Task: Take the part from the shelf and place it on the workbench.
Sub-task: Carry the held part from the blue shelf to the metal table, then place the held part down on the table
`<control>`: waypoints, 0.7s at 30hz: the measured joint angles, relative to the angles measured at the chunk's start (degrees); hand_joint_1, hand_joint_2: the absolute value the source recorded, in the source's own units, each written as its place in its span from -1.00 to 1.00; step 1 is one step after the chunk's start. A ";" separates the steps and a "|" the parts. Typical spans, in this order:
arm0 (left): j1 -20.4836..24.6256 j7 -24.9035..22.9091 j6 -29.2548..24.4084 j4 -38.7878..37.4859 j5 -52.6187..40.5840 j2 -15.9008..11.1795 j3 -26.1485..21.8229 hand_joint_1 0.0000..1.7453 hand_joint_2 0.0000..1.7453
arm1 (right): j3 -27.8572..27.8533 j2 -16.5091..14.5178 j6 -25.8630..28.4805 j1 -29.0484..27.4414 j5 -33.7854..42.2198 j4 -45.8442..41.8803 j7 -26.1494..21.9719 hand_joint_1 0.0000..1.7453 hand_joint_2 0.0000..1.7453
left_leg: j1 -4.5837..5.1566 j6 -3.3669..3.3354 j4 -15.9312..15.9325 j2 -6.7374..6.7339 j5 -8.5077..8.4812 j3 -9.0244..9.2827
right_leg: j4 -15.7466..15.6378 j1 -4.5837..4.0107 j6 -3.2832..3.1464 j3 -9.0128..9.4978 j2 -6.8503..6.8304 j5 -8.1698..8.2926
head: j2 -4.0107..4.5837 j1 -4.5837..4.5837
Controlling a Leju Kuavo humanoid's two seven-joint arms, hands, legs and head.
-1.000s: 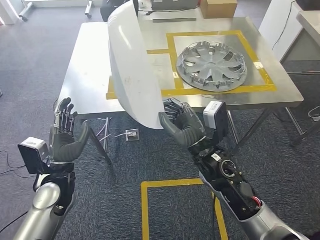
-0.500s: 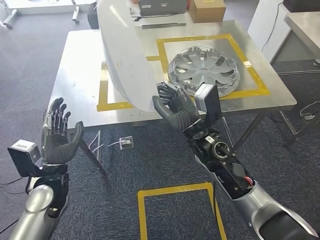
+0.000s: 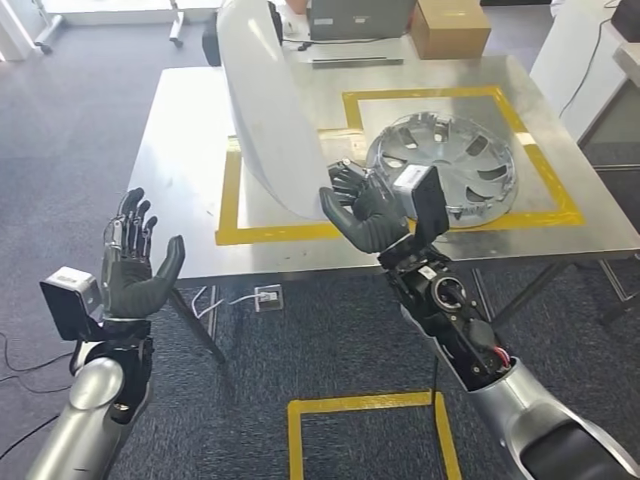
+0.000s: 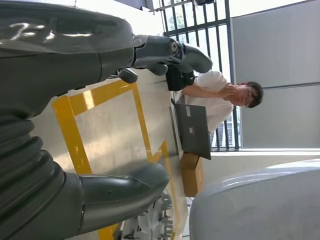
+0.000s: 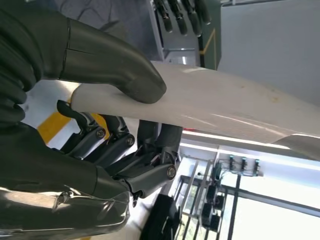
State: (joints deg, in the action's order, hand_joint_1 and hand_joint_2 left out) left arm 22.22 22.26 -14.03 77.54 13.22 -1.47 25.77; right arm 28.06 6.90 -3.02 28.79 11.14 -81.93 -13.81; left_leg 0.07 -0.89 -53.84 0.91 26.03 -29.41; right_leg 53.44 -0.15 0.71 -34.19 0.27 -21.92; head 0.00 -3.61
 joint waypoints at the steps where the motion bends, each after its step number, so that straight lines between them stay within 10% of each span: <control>1: 0.12 0.04 -0.14 -0.05 0.01 0.03 0.00 -1.00 1.00 | -0.06 -0.14 -0.13 0.53 -0.35 0.55 -0.41 1.00 1.00 | 0.00 0.30 -0.19 -0.03 0.20 0.08 | -0.14 0.04 -0.39 0.61 0.06 -0.06 | 0.00 -0.04; 3: 0.40 0.18 -0.24 -0.11 0.03 0.05 0.00 -1.00 1.00 | -0.20 -0.31 -0.32 2.11 -0.90 1.82 -1.26 1.00 1.00 | -0.08 0.84 -3.00 -0.16 0.24 -1.19 | -0.54 0.26 -1.04 1.64 0.14 -0.26 | 0.00 0.11; 7: 0.78 0.46 0.33 -0.54 0.09 0.04 0.00 -1.00 1.00 | -0.35 -0.63 -0.37 4.24 -1.28 5.07 -2.13 1.00 1.00 | -0.42 1.90 -16.43 -0.36 3.56 -11.29 | -0.77 0.45 -1.59 3.49 0.19 -1.81 | 0.00 1.33; 9: 0.80 0.76 0.50 -0.85 0.19 0.03 0.00 -1.00 1.00 | -0.36 -0.83 -0.40 4.84 -1.55 6.86 -2.80 1.00 1.00 | -0.47 1.93 -16.61 -0.40 3.97 -13.98 | -0.77 0.47 -1.51 4.89 0.23 -3.06 | 0.00 1.73; 14: 1.18 1.48 0.77 -1.68 0.69 0.01 0.00 -1.00 1.00 | -0.25 -2.03 -0.73 8.86 -2.48 13.84 -6.01 1.00 1.00 | -0.05 0.72 -0.12 -0.47 -8.96 -11.05 | -0.70 0.24 -0.49 8.11 0.59 -6.53 | 0.00 2.57; 18: 2.09 1.90 0.83 -2.28 0.99 0.07 0.00 -1.00 1.00 | -0.23 -2.91 -0.84 12.44 -3.35 19.74 -7.86 1.00 1.00 | -0.04 -0.41 0.68 -0.34 -8.54 -9.49 | 1.42 0.32 0.82 8.30 0.36 -7.73 | 0.00 2.25; 21: 2.67 2.08 0.83 -2.65 1.09 0.28 0.00 -1.00 1.00 | -0.19 -3.38 -0.90 15.01 -3.87 24.14 -8.85 1.00 1.00 | -0.14 -1.10 0.79 -0.31 -7.48 -8.28 | 11.46 0.56 1.52 2.67 -0.01 -11.20 | 0.00 1.66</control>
State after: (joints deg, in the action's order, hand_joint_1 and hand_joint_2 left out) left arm 24.89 24.34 -13.20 74.89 14.31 -1.19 25.77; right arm 27.87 3.52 -3.91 43.80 7.26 -57.79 -22.66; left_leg -0.07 -1.99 -53.05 0.61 18.55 -37.69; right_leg 64.90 0.41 2.22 -31.52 0.27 -33.11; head 0.00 -1.95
